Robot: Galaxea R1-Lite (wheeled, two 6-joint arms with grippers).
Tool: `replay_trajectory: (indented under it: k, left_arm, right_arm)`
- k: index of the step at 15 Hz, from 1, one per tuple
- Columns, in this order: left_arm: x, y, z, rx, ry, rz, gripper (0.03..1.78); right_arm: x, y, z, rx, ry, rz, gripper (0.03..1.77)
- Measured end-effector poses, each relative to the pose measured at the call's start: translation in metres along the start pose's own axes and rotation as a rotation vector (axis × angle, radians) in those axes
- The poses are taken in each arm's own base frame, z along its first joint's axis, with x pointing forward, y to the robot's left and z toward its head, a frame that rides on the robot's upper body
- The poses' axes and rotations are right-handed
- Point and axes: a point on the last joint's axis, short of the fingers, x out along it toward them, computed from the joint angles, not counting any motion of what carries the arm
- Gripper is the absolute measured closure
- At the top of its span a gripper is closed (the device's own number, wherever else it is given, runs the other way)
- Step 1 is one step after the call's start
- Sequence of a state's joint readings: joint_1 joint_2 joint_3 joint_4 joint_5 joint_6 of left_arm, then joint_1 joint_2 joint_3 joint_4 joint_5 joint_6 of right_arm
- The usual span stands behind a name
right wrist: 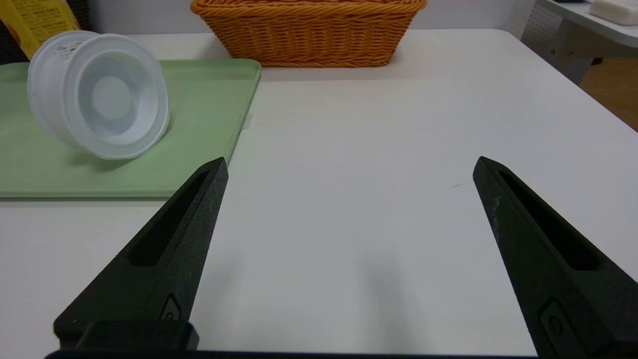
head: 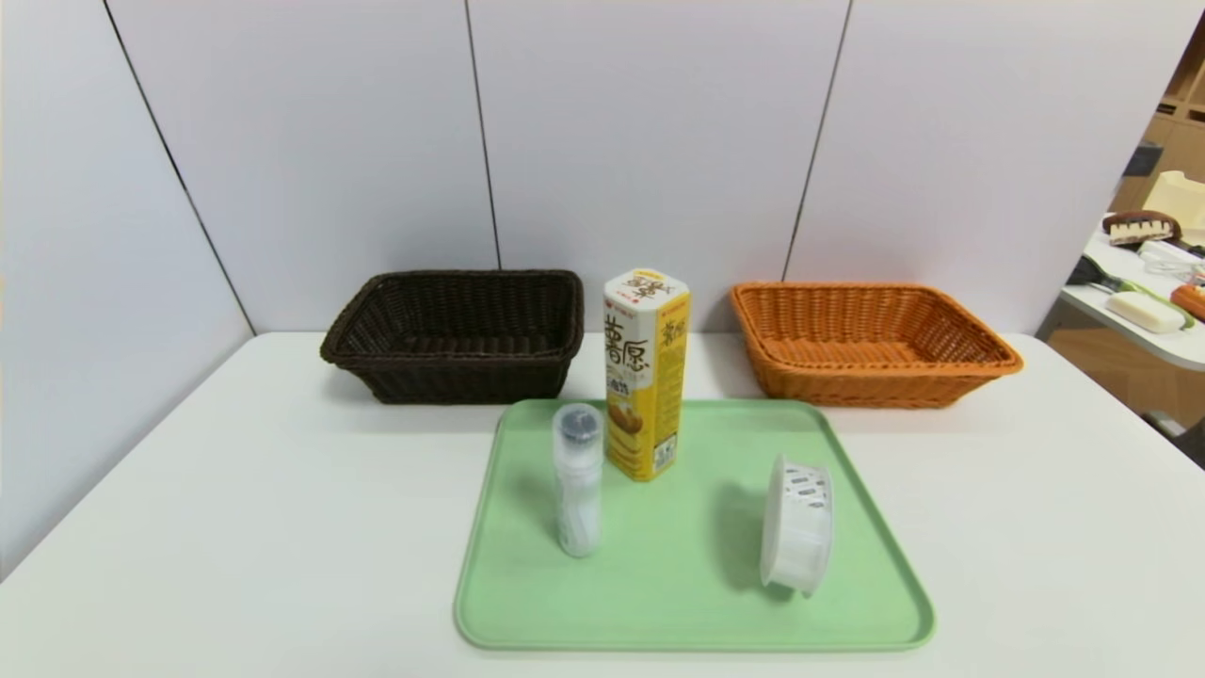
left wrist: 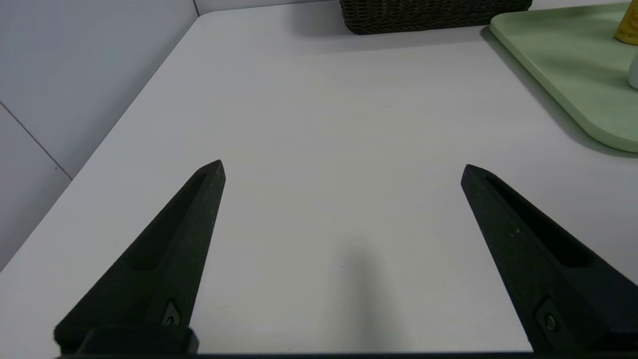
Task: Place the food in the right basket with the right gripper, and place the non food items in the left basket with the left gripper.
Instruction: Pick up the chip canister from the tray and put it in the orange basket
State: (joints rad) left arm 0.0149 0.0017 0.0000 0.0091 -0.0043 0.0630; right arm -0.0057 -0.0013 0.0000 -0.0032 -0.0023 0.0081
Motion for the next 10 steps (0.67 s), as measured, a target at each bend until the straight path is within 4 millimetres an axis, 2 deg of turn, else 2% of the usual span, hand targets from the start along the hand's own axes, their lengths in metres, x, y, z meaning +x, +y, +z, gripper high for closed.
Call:
replay_trajectory:
  k: [8, 10]
  left_arm:
    - [0.000, 0.000, 0.001, -0.019, -0.003, 0.003, 0.12]
    - [-0.004, 0.001, 0.013, -0.020, -0.037, 0.009, 0.12]
  right_arm:
    - [0.000, 0.000, 0.001, -0.006, -0.009, -0.003, 0.10]
    - [-0.002, 0.000, 0.008, -0.019, -0.029, -0.008, 0.10]
